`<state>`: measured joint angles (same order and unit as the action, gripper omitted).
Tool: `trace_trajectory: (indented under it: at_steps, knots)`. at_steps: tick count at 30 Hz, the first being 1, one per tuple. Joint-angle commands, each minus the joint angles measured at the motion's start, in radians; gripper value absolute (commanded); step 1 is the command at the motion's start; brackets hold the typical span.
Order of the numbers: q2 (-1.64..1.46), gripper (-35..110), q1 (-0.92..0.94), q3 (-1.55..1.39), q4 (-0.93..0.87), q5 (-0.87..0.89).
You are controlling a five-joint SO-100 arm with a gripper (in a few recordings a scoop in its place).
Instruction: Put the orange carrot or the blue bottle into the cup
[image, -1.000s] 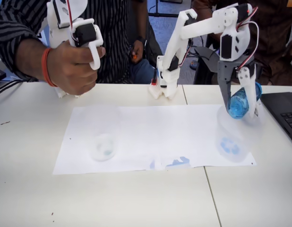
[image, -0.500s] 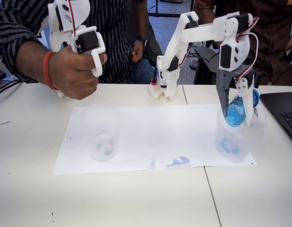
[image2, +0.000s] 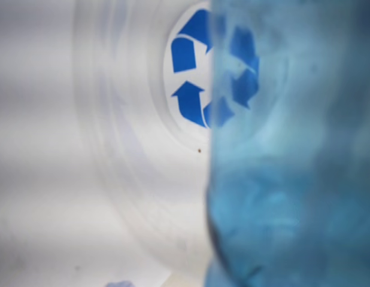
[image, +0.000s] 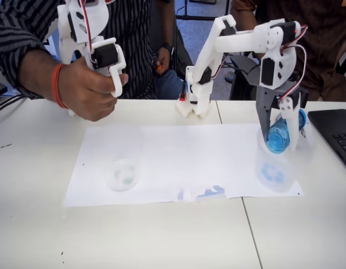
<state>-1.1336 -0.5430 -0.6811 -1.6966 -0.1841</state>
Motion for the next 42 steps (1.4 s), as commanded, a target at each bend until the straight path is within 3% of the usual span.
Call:
trace_trajectory:
  at_steps: [1,33,42]
  knots:
    - [-0.060,25,-0.005,0.063,-0.014,-0.005]
    - [-0.061,26,-0.005,0.011,-0.012,-0.006]
    - [-0.061,40,-0.005,0.018,-0.012,-0.006]
